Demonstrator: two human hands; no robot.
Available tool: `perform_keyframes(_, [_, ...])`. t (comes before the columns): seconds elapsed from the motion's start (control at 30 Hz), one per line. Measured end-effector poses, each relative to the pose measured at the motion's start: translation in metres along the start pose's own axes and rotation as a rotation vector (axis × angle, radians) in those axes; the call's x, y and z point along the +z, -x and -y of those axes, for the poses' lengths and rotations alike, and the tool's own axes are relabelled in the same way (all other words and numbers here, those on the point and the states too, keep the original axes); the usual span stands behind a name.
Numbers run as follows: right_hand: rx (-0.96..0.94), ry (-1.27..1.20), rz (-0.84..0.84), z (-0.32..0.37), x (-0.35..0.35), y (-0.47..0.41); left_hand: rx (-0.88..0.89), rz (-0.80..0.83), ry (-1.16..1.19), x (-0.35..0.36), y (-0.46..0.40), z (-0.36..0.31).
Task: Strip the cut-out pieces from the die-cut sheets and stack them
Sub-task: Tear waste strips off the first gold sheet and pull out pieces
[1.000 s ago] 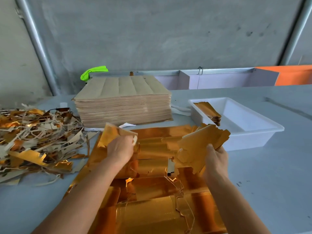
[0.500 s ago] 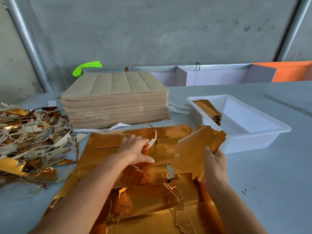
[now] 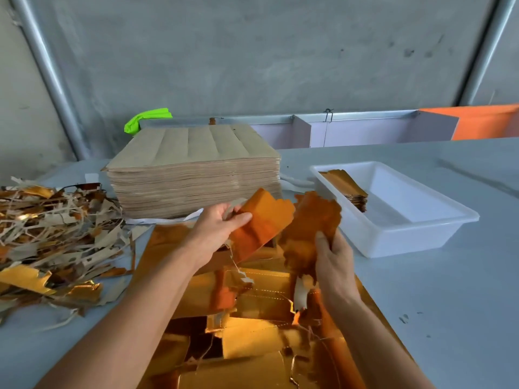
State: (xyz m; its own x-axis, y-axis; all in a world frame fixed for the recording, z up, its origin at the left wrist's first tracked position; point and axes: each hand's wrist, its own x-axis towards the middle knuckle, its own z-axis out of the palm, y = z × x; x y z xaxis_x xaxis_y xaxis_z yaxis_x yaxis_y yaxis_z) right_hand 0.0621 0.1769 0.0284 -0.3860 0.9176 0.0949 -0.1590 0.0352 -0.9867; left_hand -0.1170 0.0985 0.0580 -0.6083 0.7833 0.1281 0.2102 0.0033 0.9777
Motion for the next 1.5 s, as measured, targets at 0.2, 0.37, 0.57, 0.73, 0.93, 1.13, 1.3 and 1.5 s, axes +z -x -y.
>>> perform_keyframes(0.2, [0.037,-0.168,0.317,0.004,0.029,0.023,-0.001,-0.205,-0.16,0.025,0.006,0.002])
perform_keyframes(0.37, [0.036,-0.172,0.316,0.003,0.031,0.024,0.213,-0.243,-0.443,0.032,0.01,0.003])
perform_keyframes(0.57, [0.301,-0.23,0.029,0.004,0.033,0.011,0.258,-0.099,-0.518,0.022,0.022,0.006])
perform_keyframes(0.73, [0.305,-0.29,-0.088,0.006,0.022,0.007,0.042,0.251,-0.671,-0.001,0.034,0.003])
perform_keyframes(0.93, [0.331,-0.277,-0.147,0.011,0.006,0.008,0.043,0.037,-0.739,-0.023,0.033,0.022])
perform_keyframes(1.13, [0.439,-0.323,-0.222,0.005,-0.012,0.005,-0.132,-0.323,-0.883,-0.046,0.032,0.029])
perform_keyframes(1.3, [0.494,-0.476,-0.203,0.008,-0.009,0.004,0.654,-0.618,-1.124,-0.019,0.054,-0.006])
perform_keyframes(1.5, [0.421,-0.516,-0.126,0.023,0.001,0.001,0.466,0.344,-1.076,0.02,0.072,-0.003])
